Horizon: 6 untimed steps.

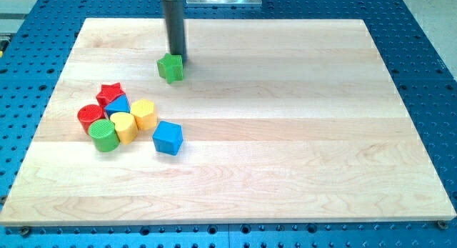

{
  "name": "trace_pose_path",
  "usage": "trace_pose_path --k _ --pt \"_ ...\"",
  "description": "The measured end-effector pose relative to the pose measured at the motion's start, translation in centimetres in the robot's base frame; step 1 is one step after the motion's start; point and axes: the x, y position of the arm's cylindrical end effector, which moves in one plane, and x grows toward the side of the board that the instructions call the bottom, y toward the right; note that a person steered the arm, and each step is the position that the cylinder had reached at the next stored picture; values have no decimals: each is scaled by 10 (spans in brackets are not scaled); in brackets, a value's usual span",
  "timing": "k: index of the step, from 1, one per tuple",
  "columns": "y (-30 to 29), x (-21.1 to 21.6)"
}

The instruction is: Move the green star above the red star

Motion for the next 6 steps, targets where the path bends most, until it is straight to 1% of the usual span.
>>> trace_pose_path --k 1,2,3,4,5,6 --pt "64 10" --pt "29 53" --pt "-24 60" --pt "-66 43" --pt "-89 74" --pt "-79 30"
